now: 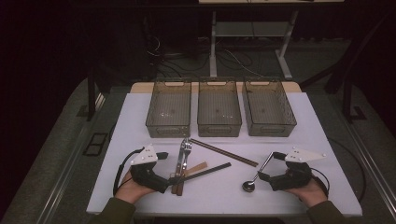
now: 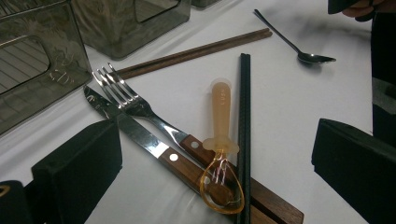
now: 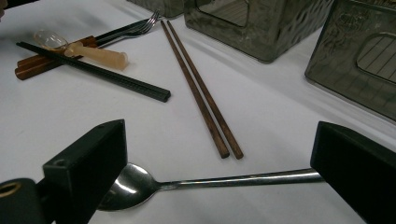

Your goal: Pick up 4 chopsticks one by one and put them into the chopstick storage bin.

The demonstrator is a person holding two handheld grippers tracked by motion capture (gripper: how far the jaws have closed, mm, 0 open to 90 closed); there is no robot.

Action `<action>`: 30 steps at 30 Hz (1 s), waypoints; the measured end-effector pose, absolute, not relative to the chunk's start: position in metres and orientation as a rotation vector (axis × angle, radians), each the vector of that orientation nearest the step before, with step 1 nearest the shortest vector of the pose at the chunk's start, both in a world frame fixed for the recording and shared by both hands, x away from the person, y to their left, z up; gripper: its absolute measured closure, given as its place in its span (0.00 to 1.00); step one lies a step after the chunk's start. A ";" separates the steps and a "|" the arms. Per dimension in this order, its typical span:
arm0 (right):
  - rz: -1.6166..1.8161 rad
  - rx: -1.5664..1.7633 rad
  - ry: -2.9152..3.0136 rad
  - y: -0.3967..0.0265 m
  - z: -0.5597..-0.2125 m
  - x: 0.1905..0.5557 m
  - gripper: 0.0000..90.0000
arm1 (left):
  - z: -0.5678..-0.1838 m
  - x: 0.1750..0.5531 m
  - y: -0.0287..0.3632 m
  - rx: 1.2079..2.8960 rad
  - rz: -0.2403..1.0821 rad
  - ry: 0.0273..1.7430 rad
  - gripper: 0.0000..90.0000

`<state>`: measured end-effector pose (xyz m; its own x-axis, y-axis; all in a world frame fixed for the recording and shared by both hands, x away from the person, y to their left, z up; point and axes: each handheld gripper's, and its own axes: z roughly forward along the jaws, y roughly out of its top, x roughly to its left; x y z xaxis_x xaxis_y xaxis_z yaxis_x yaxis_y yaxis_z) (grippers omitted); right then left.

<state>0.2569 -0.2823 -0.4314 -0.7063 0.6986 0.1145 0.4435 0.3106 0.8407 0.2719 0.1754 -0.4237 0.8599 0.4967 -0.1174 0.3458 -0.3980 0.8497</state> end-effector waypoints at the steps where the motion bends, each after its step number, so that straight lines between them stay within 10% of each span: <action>1: 1.350 1.037 2.306 -0.283 -0.431 0.257 0.04 | -0.424 0.272 0.175 2.024 0.187 0.615 0.01; 30: 1.339 1.040 2.309 -0.283 -0.431 0.257 0.04 | -0.413 0.275 0.169 1.995 0.146 0.620 0.36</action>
